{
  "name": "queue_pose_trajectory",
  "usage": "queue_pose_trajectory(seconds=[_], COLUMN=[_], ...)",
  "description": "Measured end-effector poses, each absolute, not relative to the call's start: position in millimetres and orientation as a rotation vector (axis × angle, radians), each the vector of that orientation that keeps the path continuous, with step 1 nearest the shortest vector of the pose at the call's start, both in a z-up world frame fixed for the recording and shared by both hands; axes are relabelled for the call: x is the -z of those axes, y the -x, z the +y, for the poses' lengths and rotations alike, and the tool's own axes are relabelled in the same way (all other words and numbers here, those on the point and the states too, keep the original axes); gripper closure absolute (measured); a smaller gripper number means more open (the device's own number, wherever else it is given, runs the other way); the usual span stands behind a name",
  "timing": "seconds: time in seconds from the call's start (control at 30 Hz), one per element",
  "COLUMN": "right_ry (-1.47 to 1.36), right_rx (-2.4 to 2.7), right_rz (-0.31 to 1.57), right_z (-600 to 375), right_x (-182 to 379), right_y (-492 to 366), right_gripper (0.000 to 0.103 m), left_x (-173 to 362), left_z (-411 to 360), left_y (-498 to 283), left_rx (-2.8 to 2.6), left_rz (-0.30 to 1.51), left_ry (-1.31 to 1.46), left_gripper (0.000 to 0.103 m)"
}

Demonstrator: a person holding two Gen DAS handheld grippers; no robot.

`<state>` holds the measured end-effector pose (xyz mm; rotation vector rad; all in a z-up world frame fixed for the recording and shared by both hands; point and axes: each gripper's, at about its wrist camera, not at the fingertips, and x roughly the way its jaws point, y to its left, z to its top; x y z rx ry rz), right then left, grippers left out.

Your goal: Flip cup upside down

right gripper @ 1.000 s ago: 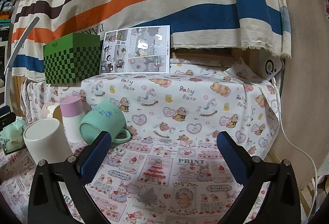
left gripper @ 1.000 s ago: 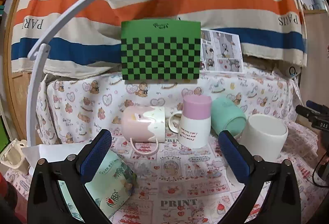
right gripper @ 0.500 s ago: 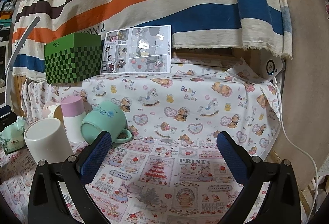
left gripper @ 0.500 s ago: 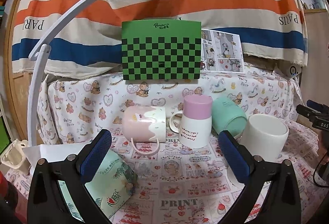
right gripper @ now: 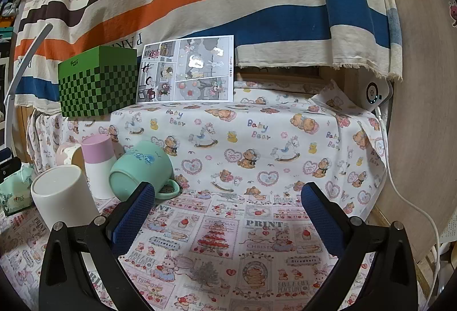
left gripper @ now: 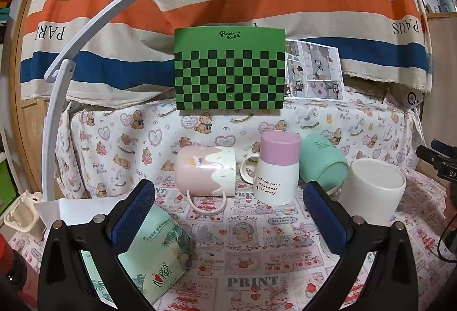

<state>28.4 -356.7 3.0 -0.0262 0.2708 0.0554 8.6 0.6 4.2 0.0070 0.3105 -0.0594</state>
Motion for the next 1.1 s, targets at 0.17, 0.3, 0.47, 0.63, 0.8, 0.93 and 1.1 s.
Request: queue_pose_trajectory(seconds=[0.17, 0.3, 0.47, 0.63, 0.8, 0.93, 1.1], right_ry=[0.027, 0.028, 0.028, 0.026, 0.026, 0.026, 0.027], right_rx=[-0.057, -0.057, -0.058, -0.054, -0.054, -0.052, -0.055], right_rz=[0.270, 0.271, 0.271, 0.271, 0.271, 0.271, 0.272], right_z=[-357.2, -356.3, -356.1, -356.7, -356.6, -356.1, -355.7], right_x=[-2.6, -2.8, -2.7, -2.6, -2.6, -2.6, -2.6], right_y=[-28.2, -28.2, -28.3, -28.6, -28.4, -28.4, -28.6], right_gripper=[0.000, 0.000, 0.000, 0.000, 0.000, 0.000, 0.000], left_x=[-3.8, -3.8, -3.8, -3.8, -3.7, -3.8, -3.3], left_z=[1.9, 2.5, 1.7, 1.8, 2.4, 1.8, 2.4], left_y=[-9.0, -9.1, -9.1, -9.0, -9.2, -9.2, -10.7], left_rx=[0.057, 0.058, 0.057, 0.057, 0.058, 0.056, 0.057], left_rz=[0.313, 0.312, 0.312, 0.312, 0.312, 0.312, 0.314], left_ry=[-0.008, -0.010, -0.008, -0.008, -0.008, -0.008, -0.010], left_gripper=[0.000, 0.000, 0.000, 0.000, 0.000, 0.000, 0.000])
